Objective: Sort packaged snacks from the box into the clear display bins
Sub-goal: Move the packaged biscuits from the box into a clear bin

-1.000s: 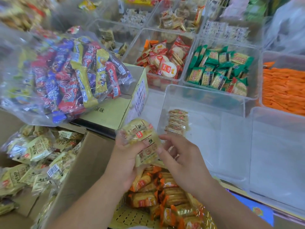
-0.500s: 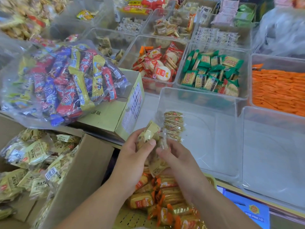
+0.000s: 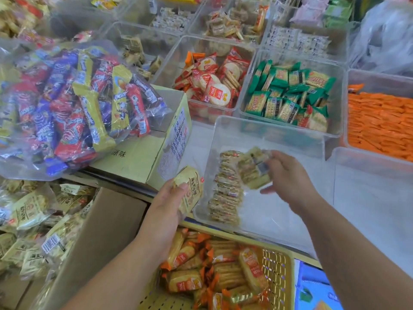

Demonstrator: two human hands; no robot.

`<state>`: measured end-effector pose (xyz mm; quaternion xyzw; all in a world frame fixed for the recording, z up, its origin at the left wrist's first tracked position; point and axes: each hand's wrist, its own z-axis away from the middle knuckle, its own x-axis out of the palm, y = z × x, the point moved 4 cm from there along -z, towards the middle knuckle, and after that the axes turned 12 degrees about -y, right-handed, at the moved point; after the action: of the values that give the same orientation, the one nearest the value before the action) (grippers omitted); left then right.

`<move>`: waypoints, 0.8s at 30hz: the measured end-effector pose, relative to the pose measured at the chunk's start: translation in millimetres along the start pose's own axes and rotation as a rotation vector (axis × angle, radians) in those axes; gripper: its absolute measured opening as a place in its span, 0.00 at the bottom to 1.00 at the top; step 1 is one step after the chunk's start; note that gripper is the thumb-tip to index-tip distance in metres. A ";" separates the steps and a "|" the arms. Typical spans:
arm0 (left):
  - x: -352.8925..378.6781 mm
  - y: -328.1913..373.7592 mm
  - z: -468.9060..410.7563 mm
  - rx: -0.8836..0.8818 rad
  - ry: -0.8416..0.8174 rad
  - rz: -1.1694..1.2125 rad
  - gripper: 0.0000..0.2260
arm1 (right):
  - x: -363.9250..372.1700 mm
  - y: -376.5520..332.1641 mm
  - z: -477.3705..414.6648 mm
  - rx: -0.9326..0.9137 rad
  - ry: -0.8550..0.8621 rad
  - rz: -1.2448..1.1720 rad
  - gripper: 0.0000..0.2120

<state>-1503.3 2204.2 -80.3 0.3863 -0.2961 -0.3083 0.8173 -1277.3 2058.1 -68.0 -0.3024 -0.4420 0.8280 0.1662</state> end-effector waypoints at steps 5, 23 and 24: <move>-5.5 1.5 -7.7 -0.026 -0.019 0.046 0.20 | -11.1 -25.9 -65.7 -0.276 0.009 0.633 0.19; -11.0 -1.4 -10.1 -0.111 -0.020 0.044 0.24 | 30.9 35.7 -163.7 -0.063 -0.543 0.718 0.19; -11.7 -1.7 -9.9 -0.107 -0.014 0.062 0.25 | 31.5 36.8 -163.1 -0.048 -0.562 0.736 0.20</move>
<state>-1504.0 2216.3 -89.8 0.3304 -0.2966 -0.3008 0.8440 -1195.9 2157.8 -179.3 -0.2070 -0.3524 0.8712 -0.2722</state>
